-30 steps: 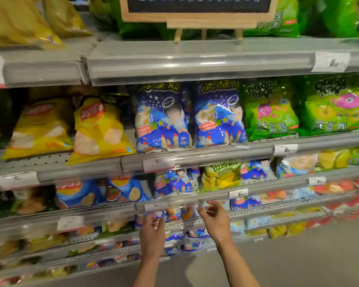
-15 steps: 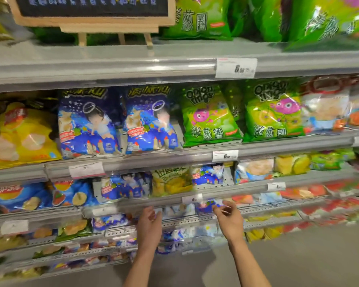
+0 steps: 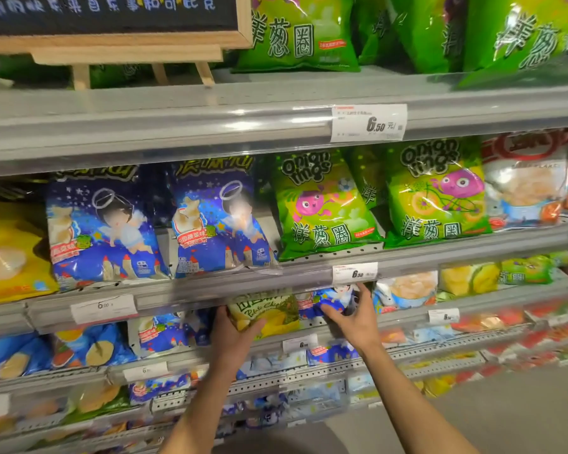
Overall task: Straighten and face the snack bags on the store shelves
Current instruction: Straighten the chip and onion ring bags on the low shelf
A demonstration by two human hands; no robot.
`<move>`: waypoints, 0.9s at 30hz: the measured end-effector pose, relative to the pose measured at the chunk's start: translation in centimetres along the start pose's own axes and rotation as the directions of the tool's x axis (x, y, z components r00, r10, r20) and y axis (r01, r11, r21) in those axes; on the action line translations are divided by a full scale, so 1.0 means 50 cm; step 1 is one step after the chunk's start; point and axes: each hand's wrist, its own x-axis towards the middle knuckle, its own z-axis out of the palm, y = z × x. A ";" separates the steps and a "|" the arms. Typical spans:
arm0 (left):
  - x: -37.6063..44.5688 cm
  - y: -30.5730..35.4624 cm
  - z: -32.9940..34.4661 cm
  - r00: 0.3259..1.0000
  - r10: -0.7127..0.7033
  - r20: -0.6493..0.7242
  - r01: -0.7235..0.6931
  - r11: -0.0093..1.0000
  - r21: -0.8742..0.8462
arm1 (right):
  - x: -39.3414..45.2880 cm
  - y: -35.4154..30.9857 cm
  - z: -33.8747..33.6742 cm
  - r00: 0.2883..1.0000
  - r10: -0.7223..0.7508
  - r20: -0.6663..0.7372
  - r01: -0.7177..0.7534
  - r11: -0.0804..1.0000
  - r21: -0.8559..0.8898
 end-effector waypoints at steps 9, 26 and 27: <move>0.034 -0.019 0.022 0.995 0.074 0.069 -0.067 0.992 -0.108 | 0.105 0.038 0.005 0.967 0.057 0.248 -0.066 0.997 0.029; 0.046 -0.013 0.020 0.994 0.052 0.098 -0.030 0.977 -0.213 | 0.110 0.026 -0.004 0.990 0.064 0.128 -0.046 0.990 -0.132; 0.043 -0.008 0.020 0.993 0.055 0.102 -0.031 0.975 -0.219 | 0.103 0.024 -0.010 0.992 0.056 0.117 -0.038 0.989 -0.145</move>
